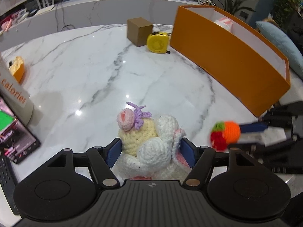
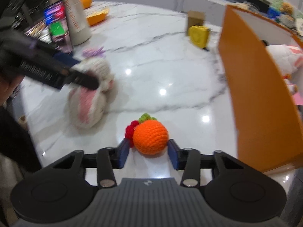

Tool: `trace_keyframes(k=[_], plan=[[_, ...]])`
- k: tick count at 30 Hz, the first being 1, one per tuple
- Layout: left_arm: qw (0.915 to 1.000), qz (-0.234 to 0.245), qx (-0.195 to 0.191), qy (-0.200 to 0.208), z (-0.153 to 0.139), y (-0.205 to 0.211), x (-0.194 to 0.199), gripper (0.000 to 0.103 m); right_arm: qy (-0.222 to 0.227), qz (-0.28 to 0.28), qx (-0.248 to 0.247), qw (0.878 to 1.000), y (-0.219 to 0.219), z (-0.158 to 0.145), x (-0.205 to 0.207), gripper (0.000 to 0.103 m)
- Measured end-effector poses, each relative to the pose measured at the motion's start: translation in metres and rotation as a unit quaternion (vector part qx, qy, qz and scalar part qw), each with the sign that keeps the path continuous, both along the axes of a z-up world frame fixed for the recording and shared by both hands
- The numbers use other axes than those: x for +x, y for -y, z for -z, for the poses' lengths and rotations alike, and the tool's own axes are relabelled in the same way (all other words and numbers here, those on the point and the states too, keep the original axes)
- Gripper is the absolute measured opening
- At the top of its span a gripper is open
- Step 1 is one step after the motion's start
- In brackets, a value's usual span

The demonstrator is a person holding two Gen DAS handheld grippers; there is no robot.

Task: Organize objects
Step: 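Grasp the crocheted bunny with the left gripper while the right gripper grasps the crocheted orange, then carry the crocheted bunny and orange into the orange box and open both grippers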

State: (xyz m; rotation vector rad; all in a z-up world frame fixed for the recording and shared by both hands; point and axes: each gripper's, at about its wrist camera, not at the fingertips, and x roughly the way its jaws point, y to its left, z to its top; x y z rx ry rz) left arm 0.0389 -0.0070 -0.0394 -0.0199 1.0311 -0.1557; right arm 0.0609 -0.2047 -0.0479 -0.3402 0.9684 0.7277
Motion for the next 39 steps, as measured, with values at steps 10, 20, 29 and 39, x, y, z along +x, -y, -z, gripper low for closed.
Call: trace_keyframes(k=[10, 20, 29, 39], plan=[[0.9969, 0.045, 0.062, 0.019, 0.001, 0.029, 0.007, 0.084, -0.003, 0.004, -0.004, 1.000, -0.003, 0.002, 0.005, 0.052], [0.9993, 0.021, 0.030, 0.006, 0.014, 0.016, 0.009, 0.096, 0.011, 0.011, -0.015, 1.000, -0.011, 0.005, 0.015, 0.059], [1.0000, -0.001, 0.003, -0.009, 0.019, 0.007, 0.011, 0.087, -0.003, 0.031, -0.002, 1.000, -0.009, 0.004, 0.021, 0.043], [0.9998, -0.012, -0.015, 0.008, -0.009, 0.006, 0.018, 0.084, 0.007, 0.076, 0.050, 0.996, 0.008, -0.017, 0.031, 0.042]])
